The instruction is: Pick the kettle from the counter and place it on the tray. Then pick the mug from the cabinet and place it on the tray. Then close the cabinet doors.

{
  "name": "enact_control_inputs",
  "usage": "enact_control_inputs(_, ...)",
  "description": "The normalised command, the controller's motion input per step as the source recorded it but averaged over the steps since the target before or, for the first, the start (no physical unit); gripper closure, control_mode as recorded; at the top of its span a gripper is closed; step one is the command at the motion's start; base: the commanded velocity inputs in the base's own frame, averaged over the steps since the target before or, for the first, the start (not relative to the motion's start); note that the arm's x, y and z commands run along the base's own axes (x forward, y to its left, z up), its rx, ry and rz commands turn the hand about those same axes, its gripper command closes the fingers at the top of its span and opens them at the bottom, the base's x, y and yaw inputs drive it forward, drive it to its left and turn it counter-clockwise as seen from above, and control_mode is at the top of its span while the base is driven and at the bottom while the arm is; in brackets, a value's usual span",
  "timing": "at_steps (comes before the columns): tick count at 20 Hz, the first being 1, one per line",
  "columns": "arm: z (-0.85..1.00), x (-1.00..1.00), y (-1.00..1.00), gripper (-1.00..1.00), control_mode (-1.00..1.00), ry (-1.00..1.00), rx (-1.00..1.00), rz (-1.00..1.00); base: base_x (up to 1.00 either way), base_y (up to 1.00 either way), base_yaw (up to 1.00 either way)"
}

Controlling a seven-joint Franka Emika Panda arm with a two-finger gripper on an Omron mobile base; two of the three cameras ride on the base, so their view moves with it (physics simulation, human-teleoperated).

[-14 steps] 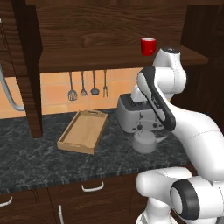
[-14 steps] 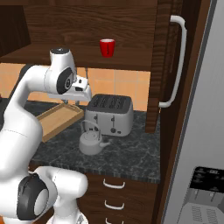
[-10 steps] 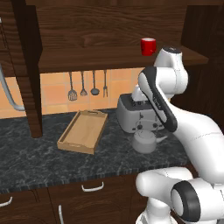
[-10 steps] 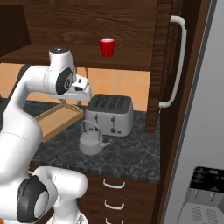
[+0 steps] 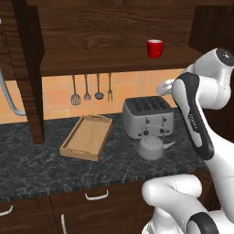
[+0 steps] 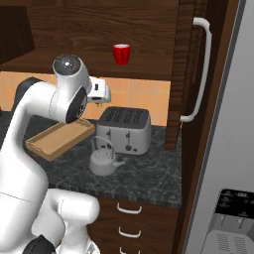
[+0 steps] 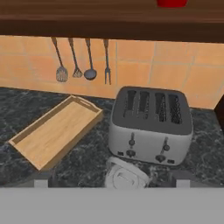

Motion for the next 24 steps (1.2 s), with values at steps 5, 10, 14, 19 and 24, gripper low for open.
enact_control_inputs(5,0.86,0.03,-0.04,-1.0,-1.0,-0.24,0.07,0.01,0.0,0.0,0.0)
enact_control_inputs(10,0.41,0.32,0.0,-1.0,-1.0,-0.06,0.02,-0.12,0.0,0.0,0.0)
enact_control_inputs(14,0.04,0.23,-0.05,-1.0,-1.0,-0.17,0.0,-0.01,0.0,0.0,0.0)
enact_control_inputs(19,0.02,0.11,-0.2,-1.0,-1.0,-0.08,0.0,0.03,0.0,0.0,0.0)
enact_control_inputs(24,0.0,0.09,-0.17,-1.0,-1.0,0.02,0.0,0.01,0.0,0.0,0.0)
